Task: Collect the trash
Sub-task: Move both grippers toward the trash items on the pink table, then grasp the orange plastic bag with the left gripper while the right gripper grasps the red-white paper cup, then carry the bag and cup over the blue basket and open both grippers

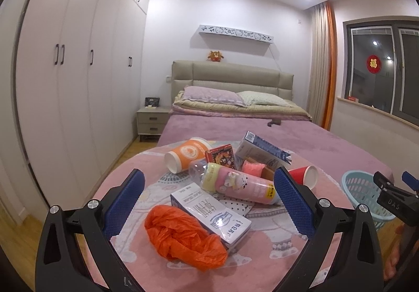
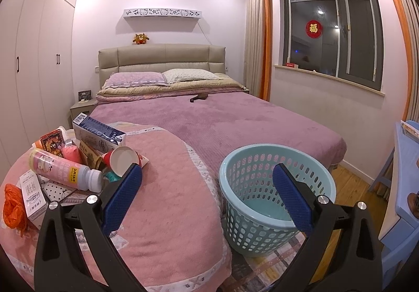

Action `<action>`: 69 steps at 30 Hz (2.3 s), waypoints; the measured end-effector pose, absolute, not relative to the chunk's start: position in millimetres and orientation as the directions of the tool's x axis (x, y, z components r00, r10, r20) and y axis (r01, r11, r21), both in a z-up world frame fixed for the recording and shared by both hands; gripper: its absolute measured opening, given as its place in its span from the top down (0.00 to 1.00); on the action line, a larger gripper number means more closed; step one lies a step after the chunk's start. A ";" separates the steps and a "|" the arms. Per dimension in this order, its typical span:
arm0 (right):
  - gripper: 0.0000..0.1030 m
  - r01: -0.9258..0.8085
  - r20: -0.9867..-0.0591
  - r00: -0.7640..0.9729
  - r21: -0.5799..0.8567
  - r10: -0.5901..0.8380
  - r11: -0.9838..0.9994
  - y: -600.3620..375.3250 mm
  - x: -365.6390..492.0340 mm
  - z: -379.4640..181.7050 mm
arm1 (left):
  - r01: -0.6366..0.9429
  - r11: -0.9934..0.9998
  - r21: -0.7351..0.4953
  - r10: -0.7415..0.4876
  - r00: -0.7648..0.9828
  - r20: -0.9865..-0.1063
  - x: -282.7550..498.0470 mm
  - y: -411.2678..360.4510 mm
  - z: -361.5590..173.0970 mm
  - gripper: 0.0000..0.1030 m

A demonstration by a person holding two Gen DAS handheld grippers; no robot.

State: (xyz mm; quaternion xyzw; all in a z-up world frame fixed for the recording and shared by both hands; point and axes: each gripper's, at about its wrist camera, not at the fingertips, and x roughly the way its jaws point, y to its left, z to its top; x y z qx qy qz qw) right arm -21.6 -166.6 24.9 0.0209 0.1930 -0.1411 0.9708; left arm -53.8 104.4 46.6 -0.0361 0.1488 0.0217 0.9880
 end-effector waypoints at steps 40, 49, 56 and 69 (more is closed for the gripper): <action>0.30 0.056 -0.511 0.859 0.039 -0.028 0.998 -142.1 55.5 17.8 | -0.083 0.976 -0.200 -0.072 0.747 -0.660 -9.0 162.9 -21.4 0.07; 0.30 -0.039 -0.584 0.810 0.037 0.054 0.999 -120.0 103.1 3.8 | -0.054 0.948 -0.314 -0.192 0.689 -0.699 16.2 170.4 -45.0 0.12; 0.30 -0.078 -0.654 0.746 0.094 0.121 0.993 -116.4 140.7 -13.1 | -0.058 0.959 -0.277 -0.162 0.688 -0.707 23.2 171.4 -46.8 0.30; 0.39 -0.107 -0.660 0.737 0.099 0.146 0.989 -107.8 148.9 -19.7 | -0.041 0.964 -0.263 -0.150 0.735 -0.661 13.6 175.4 -30.1 0.57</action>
